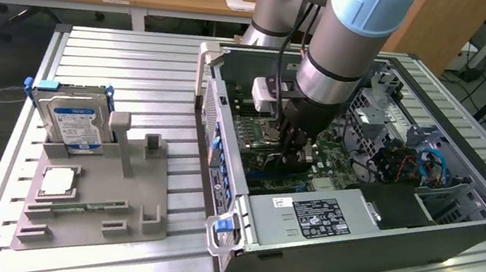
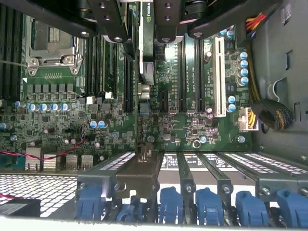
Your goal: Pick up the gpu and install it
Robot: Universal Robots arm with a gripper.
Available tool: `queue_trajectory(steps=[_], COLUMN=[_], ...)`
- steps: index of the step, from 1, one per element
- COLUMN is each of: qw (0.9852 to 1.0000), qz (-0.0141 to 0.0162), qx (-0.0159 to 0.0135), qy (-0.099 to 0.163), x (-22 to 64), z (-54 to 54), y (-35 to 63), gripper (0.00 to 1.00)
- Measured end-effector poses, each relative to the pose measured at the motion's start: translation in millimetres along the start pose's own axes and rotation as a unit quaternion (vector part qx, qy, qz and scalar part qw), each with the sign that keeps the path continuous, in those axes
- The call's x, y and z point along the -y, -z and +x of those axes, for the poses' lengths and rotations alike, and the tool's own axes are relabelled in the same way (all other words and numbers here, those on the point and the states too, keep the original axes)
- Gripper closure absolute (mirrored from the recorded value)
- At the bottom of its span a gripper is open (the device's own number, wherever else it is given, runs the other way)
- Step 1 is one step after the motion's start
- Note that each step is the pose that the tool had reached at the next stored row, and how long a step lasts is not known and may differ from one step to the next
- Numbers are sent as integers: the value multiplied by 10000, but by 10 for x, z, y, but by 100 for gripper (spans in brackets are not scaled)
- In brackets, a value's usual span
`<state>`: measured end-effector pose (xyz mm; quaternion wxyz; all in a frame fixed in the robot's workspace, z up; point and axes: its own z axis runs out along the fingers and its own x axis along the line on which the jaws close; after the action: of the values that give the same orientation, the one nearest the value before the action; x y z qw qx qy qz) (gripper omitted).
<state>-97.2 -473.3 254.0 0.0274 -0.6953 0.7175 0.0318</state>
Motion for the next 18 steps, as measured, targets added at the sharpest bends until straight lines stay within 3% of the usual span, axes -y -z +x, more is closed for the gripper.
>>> queue_trajectory(steps=[4,8,10,13,14,16,17,18], qw=[10000,10000,9999,9999,10000,10000,10000,10000], qz=[-5,-2,-3,-2,-2,-1,-4,-4], qx=[-15,-98,-105,-101,-84,-13,6,7], qy=[0,-1,-1,-1,-2,-1,0,0], x=[-2,-2,-2,-2,-3,-2,-2,-2], z=[0,2,3,2,2,0,1,0], y=[25,18,16,13,13,10,11,12], gripper=[74,74,74,74,74,74,74,74])
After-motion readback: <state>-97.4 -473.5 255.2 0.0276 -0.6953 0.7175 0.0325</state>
